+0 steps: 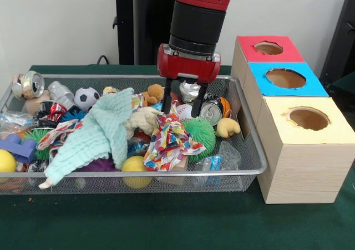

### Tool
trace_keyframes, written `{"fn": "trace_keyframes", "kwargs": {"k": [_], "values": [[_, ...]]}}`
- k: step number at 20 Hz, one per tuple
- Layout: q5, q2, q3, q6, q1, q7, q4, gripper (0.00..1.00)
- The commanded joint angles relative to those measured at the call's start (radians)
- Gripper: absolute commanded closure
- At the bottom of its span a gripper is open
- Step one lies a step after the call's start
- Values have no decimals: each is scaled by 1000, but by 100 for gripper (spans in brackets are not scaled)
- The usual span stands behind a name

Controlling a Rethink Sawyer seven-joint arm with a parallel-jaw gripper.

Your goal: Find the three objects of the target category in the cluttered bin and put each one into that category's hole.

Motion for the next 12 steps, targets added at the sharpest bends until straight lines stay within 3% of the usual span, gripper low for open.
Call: {"fn": "trace_keyframes", "kwargs": {"k": [1,6,7,12], "values": [[63,17,25,108,-9,238,48,0],[95,65,-18,198,2,242,-72,0],[90,41,-13,144,17,255,10,0],[112,57,-42,215,42,261,-54,0]]}}
